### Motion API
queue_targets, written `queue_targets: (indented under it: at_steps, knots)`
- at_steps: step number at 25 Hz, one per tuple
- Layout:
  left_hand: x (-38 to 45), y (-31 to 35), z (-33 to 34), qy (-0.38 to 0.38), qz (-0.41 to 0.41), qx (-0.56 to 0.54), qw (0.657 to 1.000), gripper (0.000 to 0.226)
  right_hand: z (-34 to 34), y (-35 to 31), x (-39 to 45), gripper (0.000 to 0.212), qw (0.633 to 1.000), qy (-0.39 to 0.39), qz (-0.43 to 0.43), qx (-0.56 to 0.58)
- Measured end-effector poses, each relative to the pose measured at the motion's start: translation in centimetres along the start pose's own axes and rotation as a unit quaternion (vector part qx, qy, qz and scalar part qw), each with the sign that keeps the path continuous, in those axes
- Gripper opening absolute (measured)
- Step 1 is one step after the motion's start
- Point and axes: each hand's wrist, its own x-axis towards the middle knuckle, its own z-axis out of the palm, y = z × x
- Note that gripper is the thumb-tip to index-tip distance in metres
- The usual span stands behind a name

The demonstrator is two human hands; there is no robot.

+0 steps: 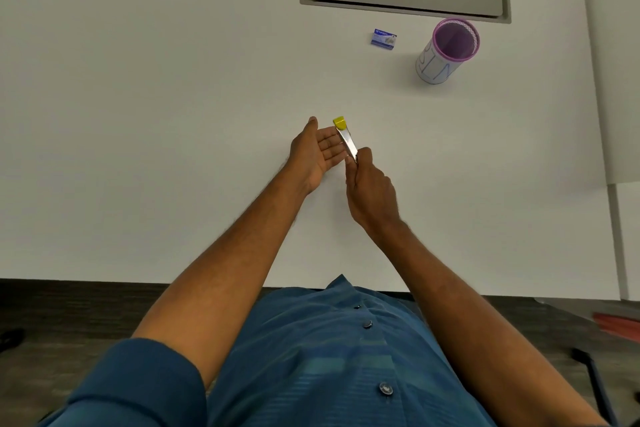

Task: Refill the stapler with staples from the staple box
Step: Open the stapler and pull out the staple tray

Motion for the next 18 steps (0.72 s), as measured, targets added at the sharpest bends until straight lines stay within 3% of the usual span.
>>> queue_targets:
  at_steps: [3, 8, 11, 15, 18]
  knots:
    - [0.1, -0.3, 0.2, -0.009, -0.007, -0.027, 1.000, 0.062, 0.1, 0.3, 0.0, 0.027, 0.999, -0.032, 0.009, -0.017]
    - [0.6, -0.8, 0.0, -0.006, -0.012, -0.040, 0.999, 0.064, -0.3, 0.6, -0.8, 0.021, 0.998, 0.009, 0.006, 0.066]
    - [0.2, -0.8, 0.6, -0.006, -0.005, -0.035, 0.999, 0.048, 0.0, 1.0, -0.8, 0.024, 0.994, 0.002, 0.048, 0.103]
    - [0.4, -1.0, 0.8, 0.039, 0.037, 0.088, 0.995, 0.029, 0.1, 1.4, -0.8, 0.024, 0.990, 0.015, 0.062, 0.126]
    - [0.8, -1.6, 0.7, 0.079, 0.093, 0.216, 0.969, 0.024, 0.0, 1.7, -0.7, 0.026, 0.990, 0.017, 0.067, 0.123]
